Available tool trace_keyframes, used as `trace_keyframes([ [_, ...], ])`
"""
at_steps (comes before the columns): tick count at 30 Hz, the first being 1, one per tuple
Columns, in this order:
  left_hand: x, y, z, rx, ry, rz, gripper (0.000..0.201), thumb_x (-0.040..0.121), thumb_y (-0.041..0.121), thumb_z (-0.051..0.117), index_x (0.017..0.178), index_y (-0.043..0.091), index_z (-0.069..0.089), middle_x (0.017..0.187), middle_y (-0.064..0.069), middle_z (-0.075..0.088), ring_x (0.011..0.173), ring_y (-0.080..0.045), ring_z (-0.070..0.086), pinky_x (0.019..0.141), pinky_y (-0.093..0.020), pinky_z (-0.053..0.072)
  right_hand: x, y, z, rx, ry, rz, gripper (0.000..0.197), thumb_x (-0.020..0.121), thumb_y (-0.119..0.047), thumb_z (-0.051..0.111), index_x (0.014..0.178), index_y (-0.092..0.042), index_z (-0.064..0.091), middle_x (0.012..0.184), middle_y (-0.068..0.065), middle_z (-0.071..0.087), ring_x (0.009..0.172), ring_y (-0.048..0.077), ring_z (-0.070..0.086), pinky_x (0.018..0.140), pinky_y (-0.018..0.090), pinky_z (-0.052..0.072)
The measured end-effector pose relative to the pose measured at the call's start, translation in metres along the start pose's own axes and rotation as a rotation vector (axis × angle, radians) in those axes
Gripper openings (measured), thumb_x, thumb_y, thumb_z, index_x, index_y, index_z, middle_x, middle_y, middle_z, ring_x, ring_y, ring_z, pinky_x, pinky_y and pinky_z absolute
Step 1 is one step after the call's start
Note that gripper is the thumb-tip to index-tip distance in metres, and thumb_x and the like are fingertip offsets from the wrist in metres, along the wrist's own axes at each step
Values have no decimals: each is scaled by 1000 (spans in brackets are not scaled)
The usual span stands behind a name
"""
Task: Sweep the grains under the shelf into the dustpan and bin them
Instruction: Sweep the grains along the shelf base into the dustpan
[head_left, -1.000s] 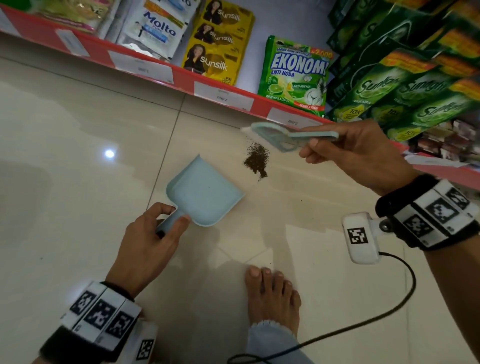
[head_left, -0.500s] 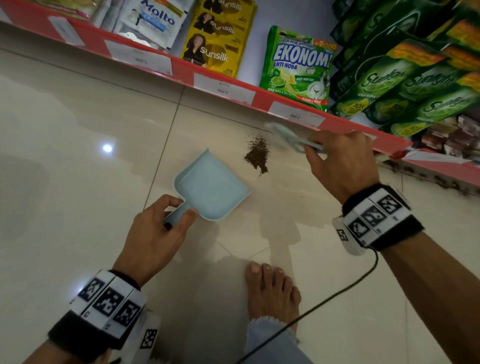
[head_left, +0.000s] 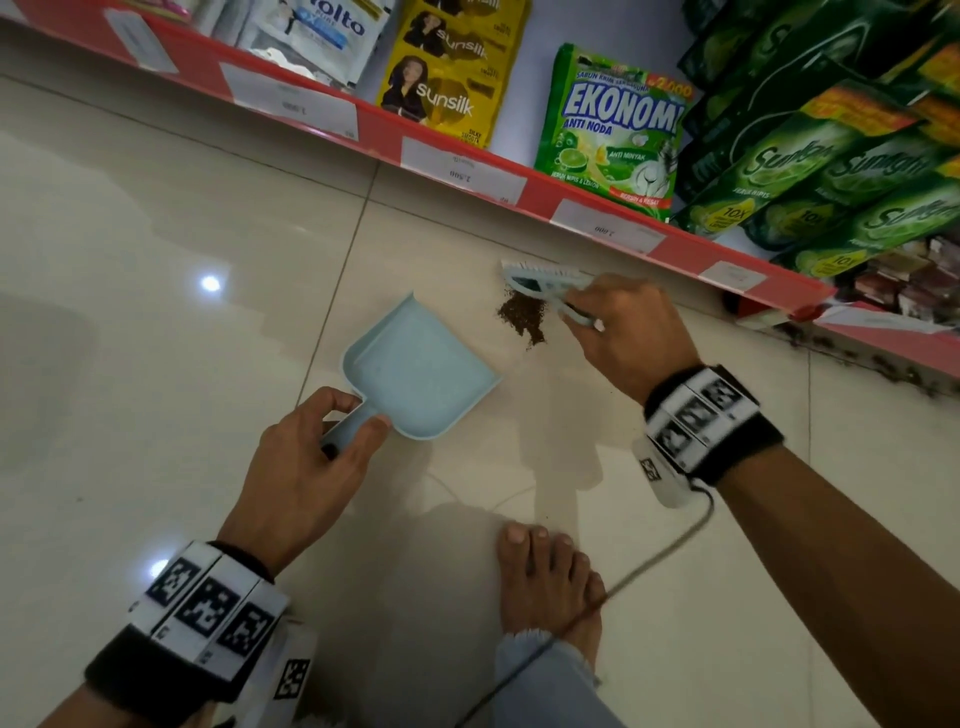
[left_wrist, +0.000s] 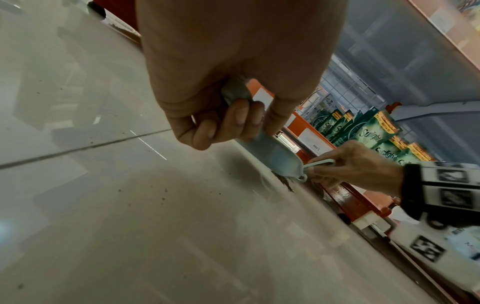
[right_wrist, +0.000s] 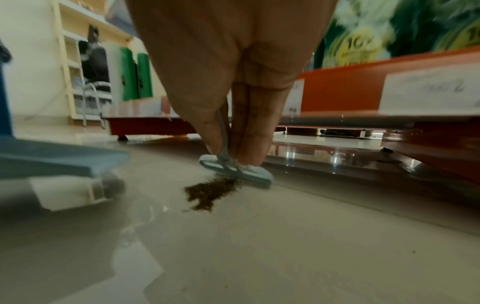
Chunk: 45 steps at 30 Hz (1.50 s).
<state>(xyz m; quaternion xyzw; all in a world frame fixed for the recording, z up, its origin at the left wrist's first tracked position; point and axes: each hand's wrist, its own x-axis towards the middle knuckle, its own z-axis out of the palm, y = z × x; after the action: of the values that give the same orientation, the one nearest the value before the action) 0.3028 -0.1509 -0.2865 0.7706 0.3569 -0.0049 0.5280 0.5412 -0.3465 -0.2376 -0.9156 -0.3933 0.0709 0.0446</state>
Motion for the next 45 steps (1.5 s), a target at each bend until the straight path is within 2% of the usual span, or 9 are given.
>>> trace_keyframes([
  [5,8,-2,6,7,-16,-9,21,88,40,67,97,23,59,58,2,59,49,2,56,45,-7,41,6,-2,-22,20,189,-11,26,99,-20,51,98,-6,72,76,11,67,62,28,56,61,31,45],
  [8,10,-1,11,17,-36,2,22,87,41,66,97,23,59,59,3,61,51,2,58,46,-8,42,38,-11,-14,-80,119,33,22,100,-12,44,100,-6,66,77,13,63,69,34,58,69,34,43],
  [11,11,-2,12,47,-46,14,20,88,42,66,95,26,58,58,4,61,52,1,59,44,-10,41,49,-21,-2,-96,-30,6,34,99,-3,42,124,-15,62,92,13,67,84,34,63,84,41,52],
  [14,12,-2,12,72,-55,13,16,88,44,65,90,30,57,57,5,62,50,-1,59,45,-13,37,30,-14,-6,-15,-130,-73,31,100,-9,49,125,-12,65,103,16,72,85,33,67,80,37,54],
  [20,18,1,20,124,-82,12,21,89,43,64,95,24,57,62,5,62,55,-11,58,52,-26,40,-3,6,-37,93,-26,-192,19,97,-16,56,107,-13,72,83,10,72,67,29,63,62,36,51],
  [29,26,9,19,228,-106,69,23,90,44,62,80,23,61,57,9,58,54,-6,55,49,-24,33,34,3,-18,48,-150,-117,30,99,-13,50,124,-13,67,105,16,72,89,34,67,81,38,53],
  [34,26,14,22,214,-106,79,34,90,40,64,62,27,51,51,9,52,49,-5,50,47,-22,30,-3,6,-24,88,-138,-192,21,98,-18,55,108,-13,72,90,10,71,78,31,64,71,41,52],
  [40,33,36,29,262,-149,112,48,90,39,65,50,25,41,43,9,43,46,-12,46,47,-25,28,-4,14,-32,-51,89,77,21,94,-19,52,93,-8,70,86,12,66,78,33,60,69,36,48],
  [45,39,53,36,333,-151,119,53,88,38,66,46,21,38,43,6,41,46,-14,44,46,-25,27,-1,-7,-15,-78,-83,108,37,101,-30,44,87,-3,66,80,12,63,70,33,58,70,40,50],
])
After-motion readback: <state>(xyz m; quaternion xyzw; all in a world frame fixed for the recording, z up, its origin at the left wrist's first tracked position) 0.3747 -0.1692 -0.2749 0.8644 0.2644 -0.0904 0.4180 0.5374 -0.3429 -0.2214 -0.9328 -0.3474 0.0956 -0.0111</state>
